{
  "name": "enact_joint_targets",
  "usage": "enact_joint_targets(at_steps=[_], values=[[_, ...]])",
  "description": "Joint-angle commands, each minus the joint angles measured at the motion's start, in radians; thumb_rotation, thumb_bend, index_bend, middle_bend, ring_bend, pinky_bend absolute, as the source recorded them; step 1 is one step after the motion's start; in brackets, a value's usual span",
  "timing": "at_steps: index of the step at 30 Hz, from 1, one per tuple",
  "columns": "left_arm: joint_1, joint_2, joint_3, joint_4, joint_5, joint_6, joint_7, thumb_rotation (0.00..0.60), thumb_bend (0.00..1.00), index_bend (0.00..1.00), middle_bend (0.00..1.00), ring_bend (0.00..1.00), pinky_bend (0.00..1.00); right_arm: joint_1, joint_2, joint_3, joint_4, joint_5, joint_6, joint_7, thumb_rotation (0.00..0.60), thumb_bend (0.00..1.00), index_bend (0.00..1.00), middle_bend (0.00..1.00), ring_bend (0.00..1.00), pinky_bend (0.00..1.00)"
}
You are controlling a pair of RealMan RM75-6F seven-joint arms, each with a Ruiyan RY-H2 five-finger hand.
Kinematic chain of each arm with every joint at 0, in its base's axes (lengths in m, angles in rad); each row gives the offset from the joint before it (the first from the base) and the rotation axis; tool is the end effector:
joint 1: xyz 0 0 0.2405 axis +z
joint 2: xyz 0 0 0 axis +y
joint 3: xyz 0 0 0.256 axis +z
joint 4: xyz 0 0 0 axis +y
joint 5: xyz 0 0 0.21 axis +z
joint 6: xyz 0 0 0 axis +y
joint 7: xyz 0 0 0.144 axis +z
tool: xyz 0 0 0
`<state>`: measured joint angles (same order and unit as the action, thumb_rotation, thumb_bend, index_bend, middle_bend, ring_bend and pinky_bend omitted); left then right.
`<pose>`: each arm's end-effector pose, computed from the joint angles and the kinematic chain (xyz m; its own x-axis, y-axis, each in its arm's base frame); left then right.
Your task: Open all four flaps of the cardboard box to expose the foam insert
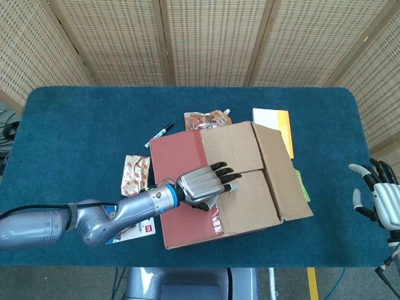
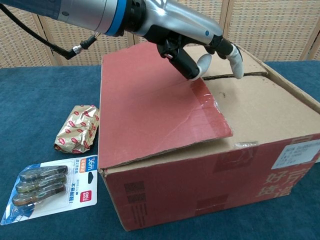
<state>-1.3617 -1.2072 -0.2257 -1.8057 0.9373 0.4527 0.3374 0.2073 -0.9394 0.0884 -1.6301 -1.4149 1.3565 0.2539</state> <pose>0.0577 0.3319 0.0183 0.7394 0.2731 0.6154 0.4810 -0.8538 -0.1990 -0.3072 -0.2279 0.2118 0.2938 -0.0218 0.9556 -0.9558 -0.0215 0.2933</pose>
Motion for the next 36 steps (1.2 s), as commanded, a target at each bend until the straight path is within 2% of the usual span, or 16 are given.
enact_joint_targets(at_steps=[1,12,17,21,29,36], values=[[-0.03,0.004,0.026,-0.001,-0.034,0.011,-0.001,0.306,0.98,0.14,0.03,0.02,0.02,-0.004,-0.001,0.0,0.005,0.0,-0.002,0.007,0.6,0.67,0.18,0.23,0.0,0.0],[-0.065,0.012,0.071,-0.016,-0.064,0.039,-0.008,0.28,1.0,0.14,0.03,0.03,0.02,-0.013,-0.005,0.005,0.018,-0.001,-0.006,0.027,0.6,0.67,0.17,0.23,0.0,0.0],[-0.08,0.017,0.082,-0.019,-0.069,0.039,-0.016,0.278,1.0,0.14,0.07,0.07,0.02,-0.016,-0.003,0.008,0.019,-0.001,-0.004,0.031,0.6,0.67,0.17,0.23,0.0,0.0],[-0.089,0.026,0.088,-0.024,-0.076,0.043,-0.023,0.278,1.0,0.17,0.13,0.16,0.08,-0.017,-0.004,0.011,0.021,0.0,-0.007,0.033,0.6,0.67,0.16,0.23,0.0,0.0],[-0.097,0.058,0.098,-0.048,-0.077,0.055,-0.033,0.28,1.0,0.22,0.2,0.22,0.14,-0.015,-0.009,0.019,0.027,0.005,-0.013,0.036,0.6,0.67,0.16,0.22,0.0,0.0],[-0.084,0.099,0.096,-0.084,-0.054,0.084,-0.046,0.28,1.0,0.22,0.24,0.28,0.2,-0.015,-0.005,0.028,0.024,0.009,-0.013,0.036,0.6,0.67,0.15,0.22,0.0,0.0]])
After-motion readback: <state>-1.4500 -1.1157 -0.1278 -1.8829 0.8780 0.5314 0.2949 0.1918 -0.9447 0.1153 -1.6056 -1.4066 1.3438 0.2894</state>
